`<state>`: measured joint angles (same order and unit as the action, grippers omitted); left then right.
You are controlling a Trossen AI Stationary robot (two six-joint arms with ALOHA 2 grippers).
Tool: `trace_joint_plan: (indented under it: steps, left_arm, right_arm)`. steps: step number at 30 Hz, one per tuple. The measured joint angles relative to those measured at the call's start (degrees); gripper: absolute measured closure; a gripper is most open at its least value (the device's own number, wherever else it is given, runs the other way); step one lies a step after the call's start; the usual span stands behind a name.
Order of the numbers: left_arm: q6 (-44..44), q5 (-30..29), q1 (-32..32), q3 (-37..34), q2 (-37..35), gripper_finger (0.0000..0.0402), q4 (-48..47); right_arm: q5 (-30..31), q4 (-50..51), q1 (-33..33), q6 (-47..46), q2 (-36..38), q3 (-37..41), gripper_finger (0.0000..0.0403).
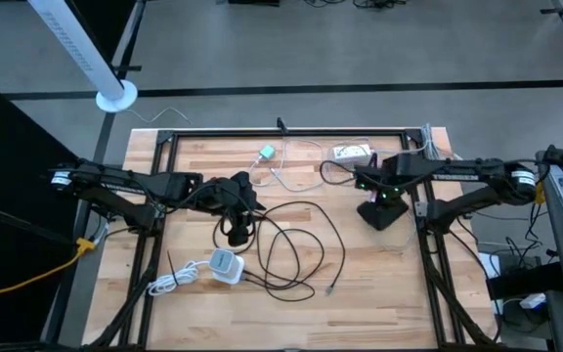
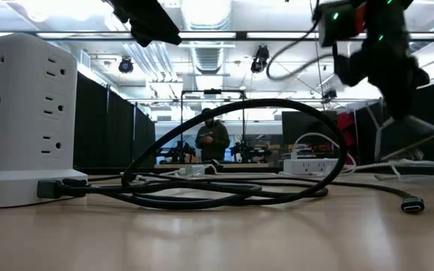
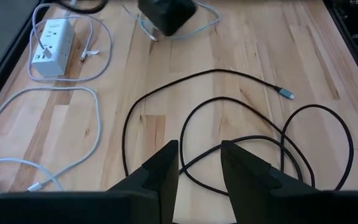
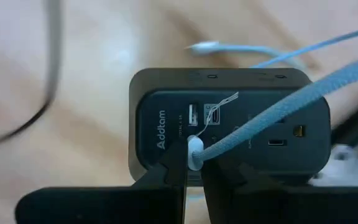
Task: Plug in charger cables
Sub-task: Insert the light blue charger cable into the black outlet extension
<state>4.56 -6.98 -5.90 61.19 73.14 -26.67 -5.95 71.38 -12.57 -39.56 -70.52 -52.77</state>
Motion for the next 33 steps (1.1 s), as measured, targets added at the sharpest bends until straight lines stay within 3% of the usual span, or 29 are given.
trace_joint_plan:
  steps: [3,9,15,23,28,33]
  left_arm:
    - [-0.49,-0.02,0.09,0.00,0.00,0.0299,0.08]
    - [-0.53,-0.02,0.19,0.00,0.00,0.0299,0.10]
    - [-0.55,-0.02,0.19,0.00,0.00,0.0299,0.06]
    - [1.63,0.06,0.19,0.02,-1.35,0.0299,-4.30]
    - [2.03,0.04,0.19,0.02,-2.64,0.0299,-8.68]
    - [1.52,0.04,0.28,0.02,-2.63,0.0299,-9.61]
  right_arm:
    - [-4.19,0.09,3.19,0.56,1.59,0.00,0.0377]
    - [-4.16,1.57,9.65,-0.71,1.16,1.83,0.0330]
    - [-4.47,1.80,12.13,-6.56,1.53,3.58,0.0284]
    - [-6.42,1.42,15.52,-13.53,4.96,-2.63,0.0208]
    - [-3.11,-14.32,19.21,-14.60,5.70,-5.09,0.0182]
    - [8.41,-36.41,21.64,-7.76,2.26,-4.54,0.0180]
